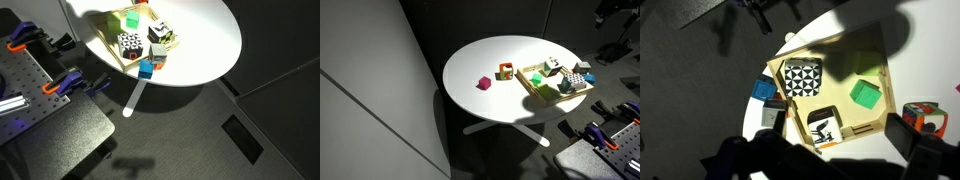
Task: Put the grey block in the crate
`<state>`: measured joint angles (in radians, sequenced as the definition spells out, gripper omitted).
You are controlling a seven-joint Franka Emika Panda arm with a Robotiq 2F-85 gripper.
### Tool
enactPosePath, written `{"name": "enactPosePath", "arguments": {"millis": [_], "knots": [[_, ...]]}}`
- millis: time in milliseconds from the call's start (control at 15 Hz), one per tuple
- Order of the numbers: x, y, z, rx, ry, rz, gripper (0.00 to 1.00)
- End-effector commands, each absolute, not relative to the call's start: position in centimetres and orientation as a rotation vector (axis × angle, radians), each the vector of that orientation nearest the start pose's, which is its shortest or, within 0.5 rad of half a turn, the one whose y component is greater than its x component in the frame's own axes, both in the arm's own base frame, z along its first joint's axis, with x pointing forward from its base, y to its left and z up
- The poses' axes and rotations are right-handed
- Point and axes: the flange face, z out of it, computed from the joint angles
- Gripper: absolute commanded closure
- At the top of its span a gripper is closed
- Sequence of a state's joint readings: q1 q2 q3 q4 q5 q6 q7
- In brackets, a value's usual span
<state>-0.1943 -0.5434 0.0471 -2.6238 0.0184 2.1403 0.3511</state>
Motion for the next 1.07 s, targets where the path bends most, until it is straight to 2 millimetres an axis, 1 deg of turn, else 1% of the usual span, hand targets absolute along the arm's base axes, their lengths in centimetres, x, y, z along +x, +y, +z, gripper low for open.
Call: {"name": "enactPosePath", "arguments": {"millis": [0,133,267,467,667,733,800,1000], "knots": [[38.5,-8.7,40.6,-3.051,0.877,-0.091,0.00],[38.8,-10.4,39.0,-3.043,0.910,-0.083,0.00],[39.1,-11.7,37.5,-3.028,0.925,-0.112,0.00],[39.8,-12.9,36.0,-3.007,0.920,-0.190,0.00],[40.3,-13.8,34.9,-3.009,0.911,-0.234,0.00],[40.4,-14.0,34.9,-3.010,0.907,-0.223,0.00],[40.2,-13.4,35.0,-2.998,0.933,-0.206,0.00],[40.2,-13.6,34.5,-2.998,0.934,-0.199,0.00]]}}
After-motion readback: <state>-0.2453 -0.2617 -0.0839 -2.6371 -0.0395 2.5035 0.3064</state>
